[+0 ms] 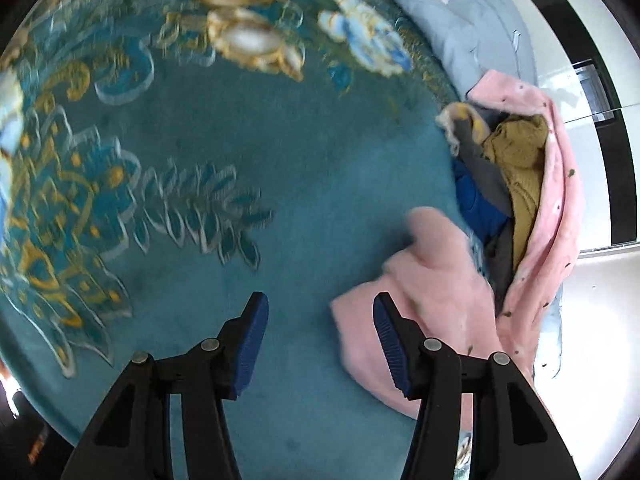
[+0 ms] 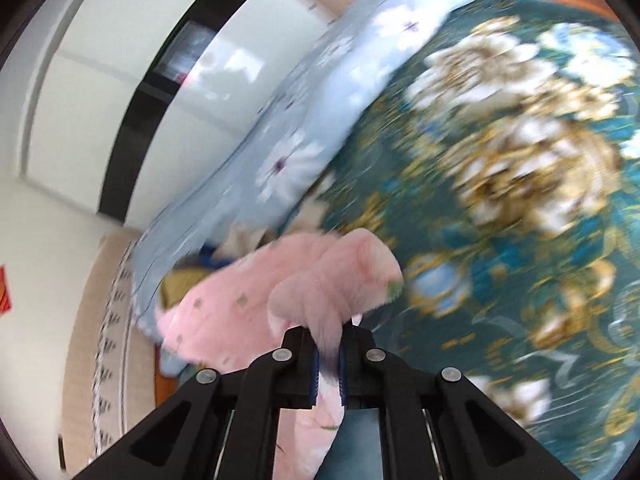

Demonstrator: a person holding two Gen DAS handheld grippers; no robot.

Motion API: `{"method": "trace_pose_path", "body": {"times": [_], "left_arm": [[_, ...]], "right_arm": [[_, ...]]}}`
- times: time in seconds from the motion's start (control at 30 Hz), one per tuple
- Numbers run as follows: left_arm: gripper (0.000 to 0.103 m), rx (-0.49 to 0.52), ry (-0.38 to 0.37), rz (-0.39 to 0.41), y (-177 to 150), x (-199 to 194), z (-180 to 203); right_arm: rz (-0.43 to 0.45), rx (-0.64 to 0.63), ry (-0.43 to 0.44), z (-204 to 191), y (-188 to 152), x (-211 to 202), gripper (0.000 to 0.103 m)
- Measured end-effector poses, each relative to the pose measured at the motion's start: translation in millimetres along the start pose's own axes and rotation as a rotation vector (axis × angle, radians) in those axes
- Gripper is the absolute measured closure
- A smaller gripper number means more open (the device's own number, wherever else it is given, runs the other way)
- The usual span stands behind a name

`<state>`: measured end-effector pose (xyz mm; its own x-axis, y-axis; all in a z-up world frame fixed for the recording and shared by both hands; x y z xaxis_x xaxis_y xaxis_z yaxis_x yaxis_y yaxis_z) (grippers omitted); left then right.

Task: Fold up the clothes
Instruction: 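Grasp another edge of the pink garment with the left gripper while the right gripper holds it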

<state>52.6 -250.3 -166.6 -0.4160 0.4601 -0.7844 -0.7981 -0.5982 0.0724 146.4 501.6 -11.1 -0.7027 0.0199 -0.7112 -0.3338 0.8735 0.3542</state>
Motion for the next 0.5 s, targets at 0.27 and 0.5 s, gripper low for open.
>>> {"method": "trace_pose_path", "body": {"times": [0.27, 0.5], "left_arm": [[0.047, 0.025, -0.072, -0.144, -18, 48, 25], [0.048, 0.033, -0.131, -0.269, -13, 81, 34]], "right_arm": [[0.106, 0.111, -0.148, 78, 40, -29, 0.096], [0.058, 0.137, -0.191, 94, 34, -13, 0.096]]}}
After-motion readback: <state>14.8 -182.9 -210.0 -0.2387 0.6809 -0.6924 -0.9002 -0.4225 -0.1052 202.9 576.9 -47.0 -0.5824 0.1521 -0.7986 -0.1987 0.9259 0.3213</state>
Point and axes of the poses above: each gripper's, at about its wrist camera, not at the fingertips, and x roughly the way its jaws point, z to its right, y to its top, the point moved 2 cm from there along x, roughly the way its jaws point, and after that the axes turned 7 degrees about -y, right-handed, at the moved point
